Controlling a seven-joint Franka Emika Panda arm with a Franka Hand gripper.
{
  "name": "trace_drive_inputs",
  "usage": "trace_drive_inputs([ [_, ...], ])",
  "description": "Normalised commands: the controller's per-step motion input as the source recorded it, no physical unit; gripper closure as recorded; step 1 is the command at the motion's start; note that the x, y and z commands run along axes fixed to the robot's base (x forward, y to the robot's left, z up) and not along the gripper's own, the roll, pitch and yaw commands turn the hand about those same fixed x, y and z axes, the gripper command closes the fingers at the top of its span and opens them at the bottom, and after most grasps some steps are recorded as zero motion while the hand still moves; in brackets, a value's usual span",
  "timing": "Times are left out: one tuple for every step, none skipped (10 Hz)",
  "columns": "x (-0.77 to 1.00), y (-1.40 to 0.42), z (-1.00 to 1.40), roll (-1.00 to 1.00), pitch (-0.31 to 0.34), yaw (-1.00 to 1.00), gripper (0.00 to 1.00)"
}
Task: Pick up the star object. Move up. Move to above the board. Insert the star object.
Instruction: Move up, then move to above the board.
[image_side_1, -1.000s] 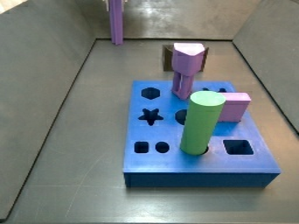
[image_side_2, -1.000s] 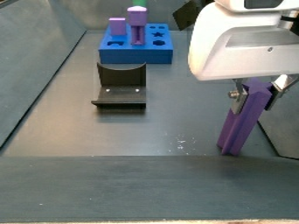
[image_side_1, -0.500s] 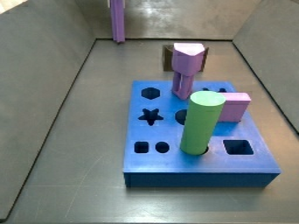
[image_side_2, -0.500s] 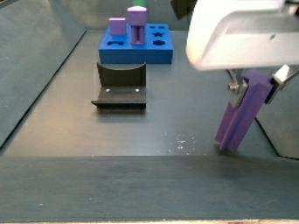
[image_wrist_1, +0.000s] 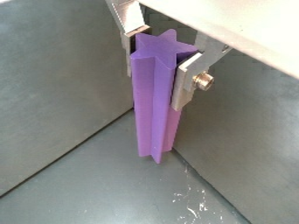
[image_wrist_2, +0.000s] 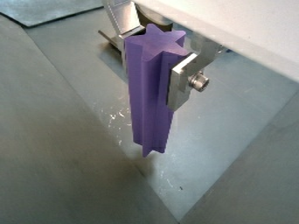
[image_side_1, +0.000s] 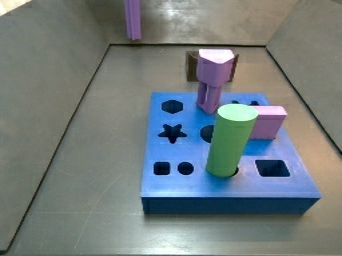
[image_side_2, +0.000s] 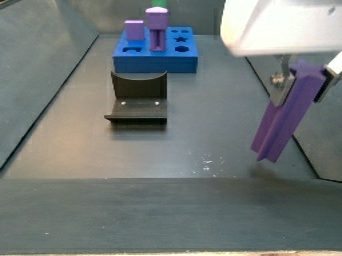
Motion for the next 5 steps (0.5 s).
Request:
trace_drive_inputs([
  [-0.02, 0.00, 0.17, 0.07, 0.084, 0.02, 1.00],
  [-0.35, -0.23, 1.00, 0.42, -0.361, -0.30, 1.00],
  [-0.36, -0.24, 1.00, 0.40, -0.357, -0.27, 1.00],
  [-0.37, -0.22, 1.00, 0.38, -0.320, -0.19, 1.00],
  [-0.38, -0.21, 1.00, 0.34, -0.250, -0.12, 1.00],
])
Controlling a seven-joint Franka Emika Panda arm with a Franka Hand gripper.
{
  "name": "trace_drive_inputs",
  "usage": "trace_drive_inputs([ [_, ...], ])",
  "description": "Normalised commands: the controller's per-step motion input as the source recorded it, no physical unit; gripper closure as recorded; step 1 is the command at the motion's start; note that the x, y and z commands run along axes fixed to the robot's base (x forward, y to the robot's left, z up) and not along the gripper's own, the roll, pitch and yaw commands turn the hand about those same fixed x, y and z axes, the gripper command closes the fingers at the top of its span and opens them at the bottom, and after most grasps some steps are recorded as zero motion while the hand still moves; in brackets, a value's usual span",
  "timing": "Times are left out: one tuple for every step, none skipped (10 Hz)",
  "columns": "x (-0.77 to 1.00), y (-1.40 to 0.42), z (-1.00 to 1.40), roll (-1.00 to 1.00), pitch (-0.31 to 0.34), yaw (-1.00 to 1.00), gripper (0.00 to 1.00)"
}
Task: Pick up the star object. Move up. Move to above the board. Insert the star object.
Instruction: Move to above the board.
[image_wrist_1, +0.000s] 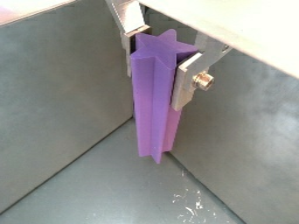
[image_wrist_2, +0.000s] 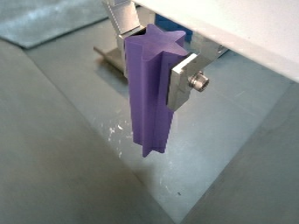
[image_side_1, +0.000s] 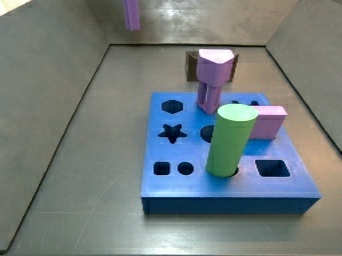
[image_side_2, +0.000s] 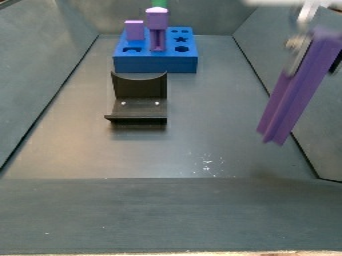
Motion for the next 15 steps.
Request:
trace_drive_inputs([
  [-0.38, -0.19, 1.00, 0.29, -0.185, -0.07, 1.00],
  [-0.37, -0.17, 1.00, 0.22, -0.094, -0.03, 1.00],
  [-0.34, -0.15, 1.00, 0.17, -0.038, -0.01, 1.00],
  [-0.32, -0.14, 1.00, 0.15, -0.011, 0.00, 1.00],
  [-0.25, -0.11, 1.00, 0.12, 0.006, 0.01, 1.00],
  [-0.20, -0.10, 1.00, 0.12, 0.012, 0.02, 1.00],
  [-0.16, -0.08, 0.95, 0.11, 0.024, 0.03, 1.00],
  [-0.12, -0.06, 0.85, 0.11, 0.033, 0.03, 1.00],
  [-0.07, -0.02, 0.62, 0.10, 0.064, 0.03, 1.00],
  [-0.05, -0.01, 0.53, 0.09, 0.076, 0.03, 1.00],
  [-0.04, -0.01, 0.36, 0.08, 0.083, 0.03, 1.00],
  [-0.04, -0.01, 0.23, 0.07, 0.078, 0.03, 1.00],
  [0.40, -1.00, 0.03, -0.16, 0.570, -0.19, 1.00],
  [0.41, -1.00, 0.02, -0.16, 0.553, -0.18, 1.00],
  [0.42, -1.00, 0.03, -0.11, 0.482, -0.09, 1.00],
])
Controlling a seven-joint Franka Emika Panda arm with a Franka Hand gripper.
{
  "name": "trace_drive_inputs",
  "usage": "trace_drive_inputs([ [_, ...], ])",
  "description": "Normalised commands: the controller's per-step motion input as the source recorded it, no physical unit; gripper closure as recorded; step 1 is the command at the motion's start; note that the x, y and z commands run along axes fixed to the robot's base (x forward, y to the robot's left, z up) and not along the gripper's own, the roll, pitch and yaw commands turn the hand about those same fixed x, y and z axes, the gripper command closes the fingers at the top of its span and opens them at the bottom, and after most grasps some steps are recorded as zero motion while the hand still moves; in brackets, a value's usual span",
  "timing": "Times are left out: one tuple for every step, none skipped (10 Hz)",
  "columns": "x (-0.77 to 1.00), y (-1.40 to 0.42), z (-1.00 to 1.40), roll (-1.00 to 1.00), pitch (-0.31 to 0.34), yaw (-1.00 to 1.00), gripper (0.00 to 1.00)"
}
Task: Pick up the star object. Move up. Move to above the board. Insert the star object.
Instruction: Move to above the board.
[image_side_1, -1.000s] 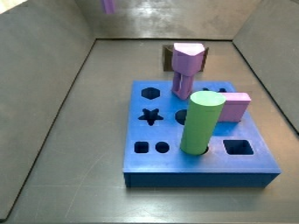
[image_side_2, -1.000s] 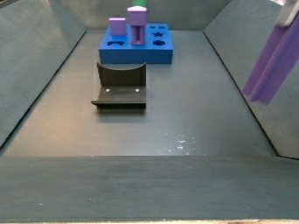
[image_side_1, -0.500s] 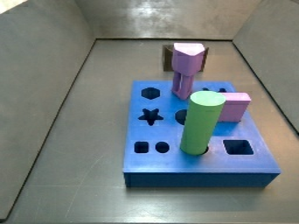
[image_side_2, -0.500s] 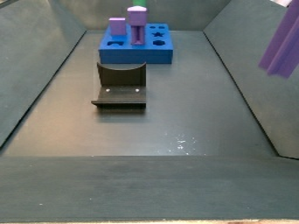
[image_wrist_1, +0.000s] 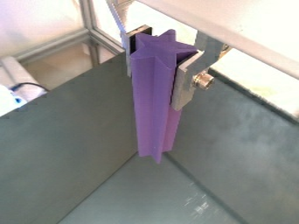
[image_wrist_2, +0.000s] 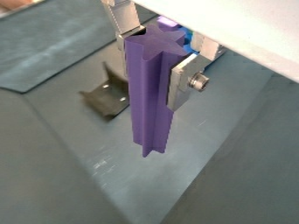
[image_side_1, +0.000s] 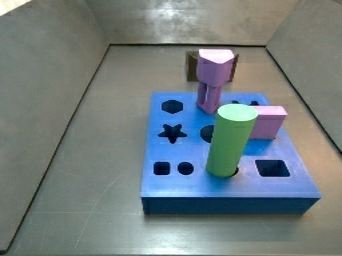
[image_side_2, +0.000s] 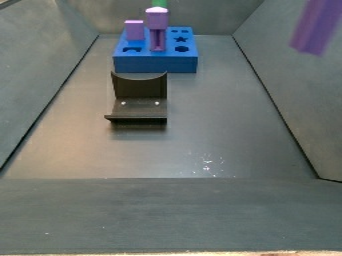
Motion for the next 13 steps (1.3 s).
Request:
trace_drive_inputs([
  [0.43, -1.00, 0.03, -0.12, 0.344, -0.04, 1.00],
  [0.43, -1.00, 0.03, -0.07, 0.253, -0.01, 1.00],
  [0.43, -1.00, 0.03, -0.03, 0.163, 0.00, 1.00],
  [0.44, -1.00, 0.03, -0.01, 0.132, 0.00, 1.00],
  [0.44, -1.00, 0.04, -0.01, 0.123, 0.01, 1.00],
  [0.45, -1.00, 0.04, -0.02, 0.118, 0.01, 1.00],
  [0.45, -1.00, 0.04, -0.01, 0.111, 0.01, 1.00],
  [0.46, -1.00, 0.04, -0.01, 0.107, 0.01, 1.00],
  [0.47, -1.00, 0.04, -0.02, 0.106, 0.01, 1.00],
  [0.48, -1.00, 0.04, 0.00, 0.102, 0.00, 1.00],
  [0.49, -1.00, 0.04, 0.00, 0.102, 0.01, 1.00],
  [0.50, -1.00, 0.05, 0.00, 0.109, 0.01, 1.00],
  [0.50, -1.00, 0.05, -0.01, 0.111, 0.01, 1.00],
])
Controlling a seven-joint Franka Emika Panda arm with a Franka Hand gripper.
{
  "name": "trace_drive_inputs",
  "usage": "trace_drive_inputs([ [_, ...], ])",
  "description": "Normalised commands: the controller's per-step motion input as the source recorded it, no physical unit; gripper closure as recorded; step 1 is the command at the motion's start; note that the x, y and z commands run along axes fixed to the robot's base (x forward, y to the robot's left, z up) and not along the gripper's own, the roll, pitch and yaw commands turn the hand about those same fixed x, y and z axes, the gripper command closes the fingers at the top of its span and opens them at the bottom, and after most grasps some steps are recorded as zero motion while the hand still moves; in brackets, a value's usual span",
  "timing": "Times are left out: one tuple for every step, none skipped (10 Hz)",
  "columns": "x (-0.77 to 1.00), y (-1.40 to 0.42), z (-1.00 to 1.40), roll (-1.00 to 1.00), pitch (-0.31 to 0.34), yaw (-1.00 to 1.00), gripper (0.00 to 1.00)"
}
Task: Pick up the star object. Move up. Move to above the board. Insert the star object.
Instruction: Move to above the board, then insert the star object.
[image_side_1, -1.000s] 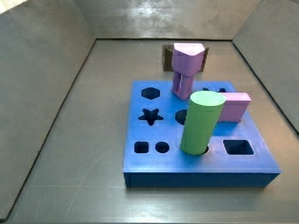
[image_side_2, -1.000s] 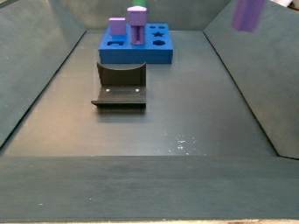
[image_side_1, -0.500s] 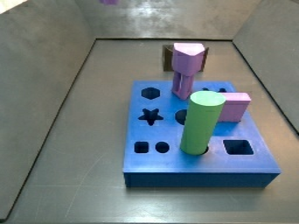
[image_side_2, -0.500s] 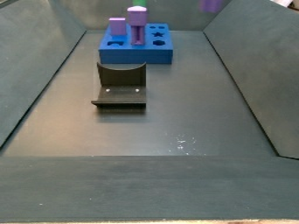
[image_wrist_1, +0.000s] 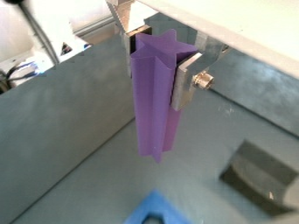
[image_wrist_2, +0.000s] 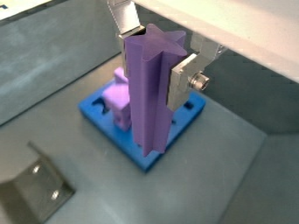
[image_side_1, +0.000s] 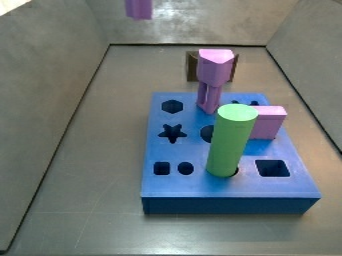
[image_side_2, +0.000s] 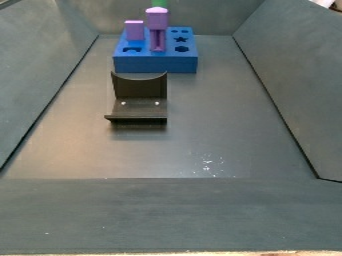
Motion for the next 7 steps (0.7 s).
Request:
trace_drive_inputs([
  [0.53, -1.00, 0.06, 0.01, 0.123, 0.00, 1.00],
  [0.55, -1.00, 0.06, 0.01, 0.129, 0.01, 1.00],
  [0.45, -0.76, 0.06, 0.02, 0.146, 0.01, 1.00],
  [0.37, -0.59, 0.05, 0.03, 0.140, 0.01, 1.00],
  [0.21, -0.32, 0.04, 0.05, 0.111, 0.01, 1.00],
  [0.14, -0.19, 0.03, 0.06, 0.083, 0.01, 1.00],
  [-0.07, 0.00, 0.10, 0.00, -0.004, 0.00, 1.00],
])
